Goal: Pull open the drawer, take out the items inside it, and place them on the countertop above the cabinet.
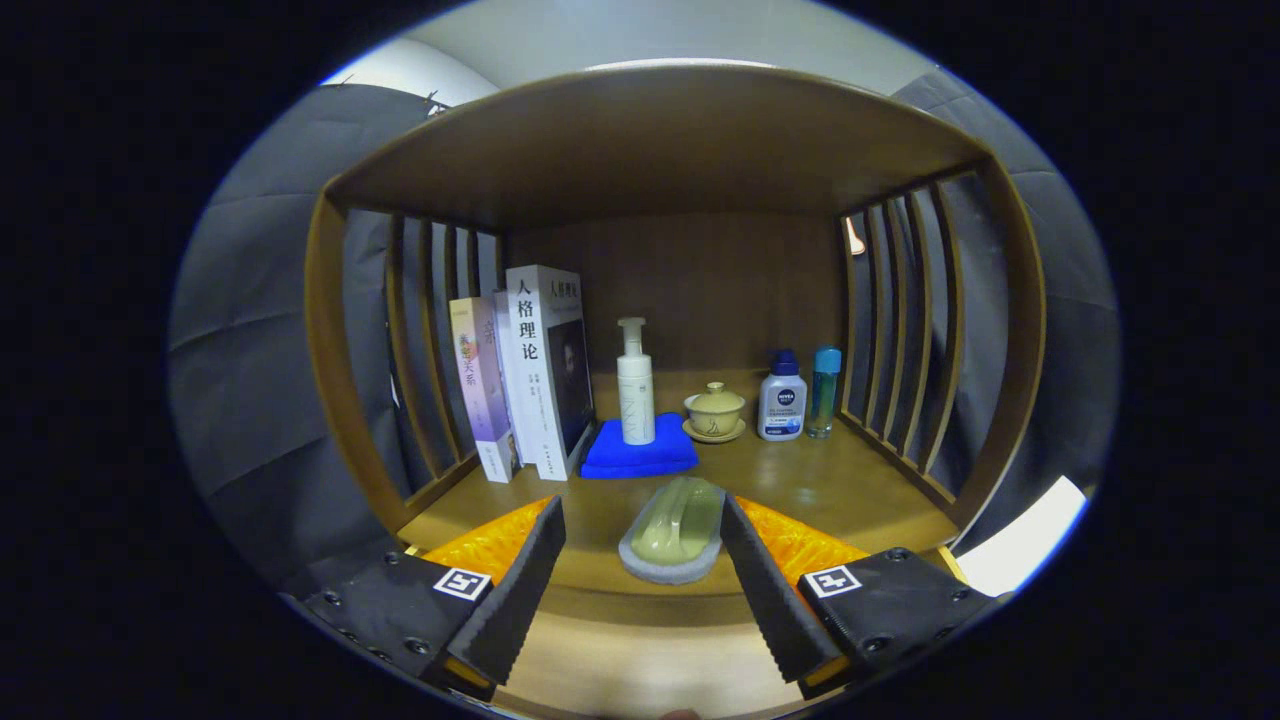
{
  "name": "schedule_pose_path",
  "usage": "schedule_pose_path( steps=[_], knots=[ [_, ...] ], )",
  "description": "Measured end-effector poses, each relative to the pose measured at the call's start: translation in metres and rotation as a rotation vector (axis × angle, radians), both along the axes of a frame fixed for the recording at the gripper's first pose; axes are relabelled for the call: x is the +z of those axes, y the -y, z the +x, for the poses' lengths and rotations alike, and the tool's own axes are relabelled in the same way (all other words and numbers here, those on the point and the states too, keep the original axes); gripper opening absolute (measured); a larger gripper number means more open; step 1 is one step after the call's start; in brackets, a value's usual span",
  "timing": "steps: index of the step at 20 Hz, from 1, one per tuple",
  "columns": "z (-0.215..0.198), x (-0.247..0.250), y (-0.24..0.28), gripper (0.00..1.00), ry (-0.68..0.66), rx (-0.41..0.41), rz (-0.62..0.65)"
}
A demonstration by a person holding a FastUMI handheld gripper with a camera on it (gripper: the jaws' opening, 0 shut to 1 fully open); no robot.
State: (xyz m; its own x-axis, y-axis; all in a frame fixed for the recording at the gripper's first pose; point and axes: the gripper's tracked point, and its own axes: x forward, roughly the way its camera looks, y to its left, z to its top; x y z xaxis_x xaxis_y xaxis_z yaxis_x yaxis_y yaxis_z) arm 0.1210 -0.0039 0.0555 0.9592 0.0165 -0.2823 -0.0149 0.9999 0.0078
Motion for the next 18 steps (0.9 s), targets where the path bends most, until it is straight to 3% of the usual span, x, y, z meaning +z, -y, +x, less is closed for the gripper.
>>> schedule_pose_path(
  steps=[11,18],
  knots=[
    [-0.104,-0.024,0.002,0.98,0.086,0.009,-0.061],
    [-0.148,-0.056,-0.003,0.98,0.085,-0.007,-0.026]
  ],
)
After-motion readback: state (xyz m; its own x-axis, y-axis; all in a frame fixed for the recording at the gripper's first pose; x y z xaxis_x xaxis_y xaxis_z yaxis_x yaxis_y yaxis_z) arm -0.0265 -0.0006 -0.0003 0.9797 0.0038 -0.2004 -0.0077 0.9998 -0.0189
